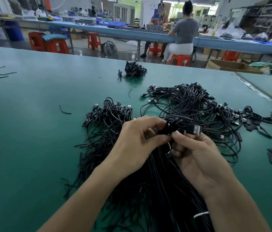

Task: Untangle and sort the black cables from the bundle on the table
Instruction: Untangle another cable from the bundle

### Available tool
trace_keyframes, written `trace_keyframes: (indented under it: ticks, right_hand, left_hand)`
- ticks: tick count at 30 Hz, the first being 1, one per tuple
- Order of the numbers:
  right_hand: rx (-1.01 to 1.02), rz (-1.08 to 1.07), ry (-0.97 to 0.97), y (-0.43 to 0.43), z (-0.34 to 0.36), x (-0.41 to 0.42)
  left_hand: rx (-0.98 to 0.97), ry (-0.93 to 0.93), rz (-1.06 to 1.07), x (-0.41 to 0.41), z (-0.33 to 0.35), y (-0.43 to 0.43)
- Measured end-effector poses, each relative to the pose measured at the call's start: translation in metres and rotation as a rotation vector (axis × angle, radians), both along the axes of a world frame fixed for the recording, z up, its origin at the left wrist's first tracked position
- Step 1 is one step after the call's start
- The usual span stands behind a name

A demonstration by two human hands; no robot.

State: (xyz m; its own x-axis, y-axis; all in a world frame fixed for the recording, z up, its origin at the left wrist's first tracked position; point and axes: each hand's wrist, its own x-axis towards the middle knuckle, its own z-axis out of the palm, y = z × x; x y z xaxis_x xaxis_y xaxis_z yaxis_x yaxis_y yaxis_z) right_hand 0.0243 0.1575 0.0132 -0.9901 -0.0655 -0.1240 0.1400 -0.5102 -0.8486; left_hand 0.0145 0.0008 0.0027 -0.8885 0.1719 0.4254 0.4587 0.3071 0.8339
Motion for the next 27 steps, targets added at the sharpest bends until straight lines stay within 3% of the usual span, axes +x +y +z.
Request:
trace_keyframes:
  ticks: [5,11,19,23,27]
  right_hand:
    - [-0.024,0.025,-0.088,0.002,0.005,0.0]
    - [0.167,0.008,0.034,-0.003,0.008,0.004]
    - [1.021,0.094,0.264,-0.012,-0.012,0.009]
    - [1.437,-0.009,0.31,-0.009,-0.025,0.008]
    - [1.534,0.058,0.256,-0.012,-0.029,0.011]
  left_hand:
    - [-0.005,0.021,-0.01,0.001,0.001,0.004]
    - [0.107,-0.051,0.108,-0.001,0.012,0.006]
    - [0.499,-0.229,0.633,-0.07,0.007,-0.044]
    - [0.349,-0.315,0.73,-0.092,-0.009,-0.069]
    - [-0.016,-0.308,0.731,-0.098,-0.015,-0.066]
